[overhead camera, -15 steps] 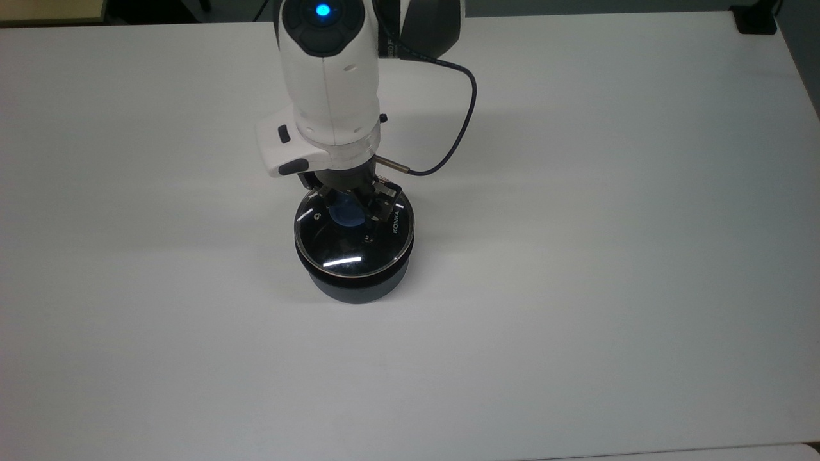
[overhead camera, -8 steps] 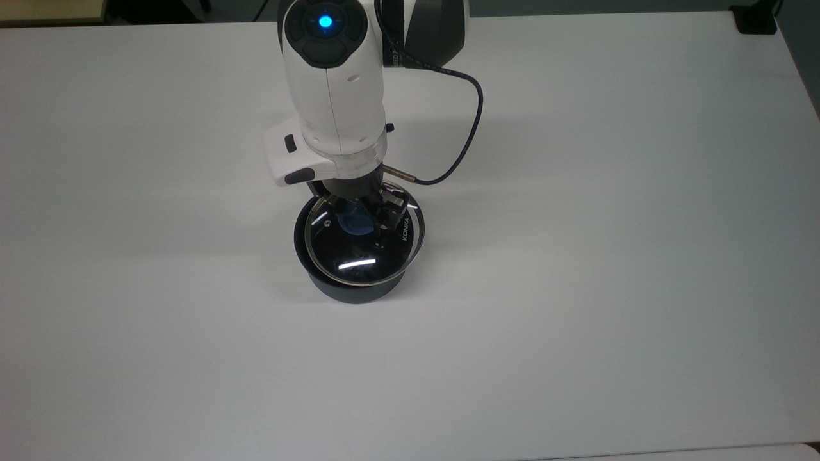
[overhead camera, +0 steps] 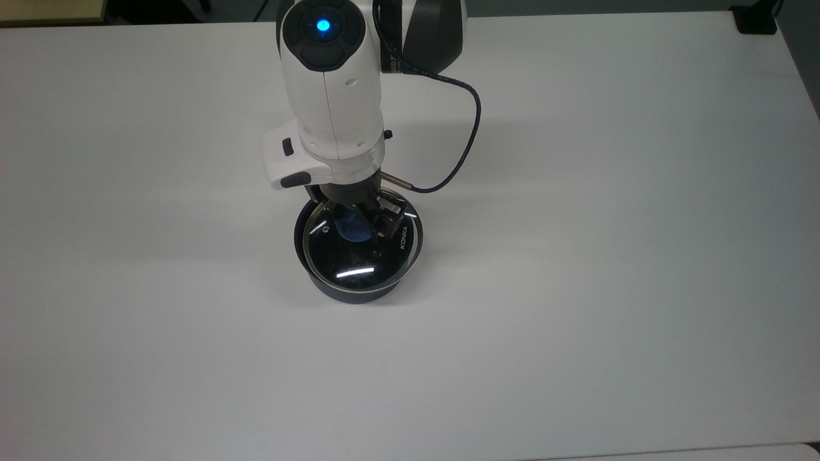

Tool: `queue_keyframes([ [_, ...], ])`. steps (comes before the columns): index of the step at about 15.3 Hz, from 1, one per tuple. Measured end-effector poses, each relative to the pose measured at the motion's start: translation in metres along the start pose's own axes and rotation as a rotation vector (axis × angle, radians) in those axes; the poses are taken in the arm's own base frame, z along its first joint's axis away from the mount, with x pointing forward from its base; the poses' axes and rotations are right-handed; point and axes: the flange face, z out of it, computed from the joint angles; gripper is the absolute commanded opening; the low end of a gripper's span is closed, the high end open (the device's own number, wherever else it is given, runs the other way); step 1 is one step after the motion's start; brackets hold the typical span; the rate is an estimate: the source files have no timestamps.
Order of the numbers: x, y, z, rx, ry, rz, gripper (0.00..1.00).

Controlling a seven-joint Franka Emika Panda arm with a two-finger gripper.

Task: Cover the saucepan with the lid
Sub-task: 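Lower the lid onto the saucepan rim and settle it flat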

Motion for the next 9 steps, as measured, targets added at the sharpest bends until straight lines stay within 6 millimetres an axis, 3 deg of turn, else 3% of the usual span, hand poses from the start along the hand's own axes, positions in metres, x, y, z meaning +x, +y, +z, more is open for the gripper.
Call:
queue_keyframes([
  [3, 0.0, 0.0, 0.0001, 0.0, 0.0, 0.0, 0.33],
  [6, -0.0002, -0.0003, 0.0001, -0.001, 0.001, -0.001, 0.42],
  [9, -0.0015, -0.0018, 0.0001, -0.01, 0.002, -0.01, 0.35],
])
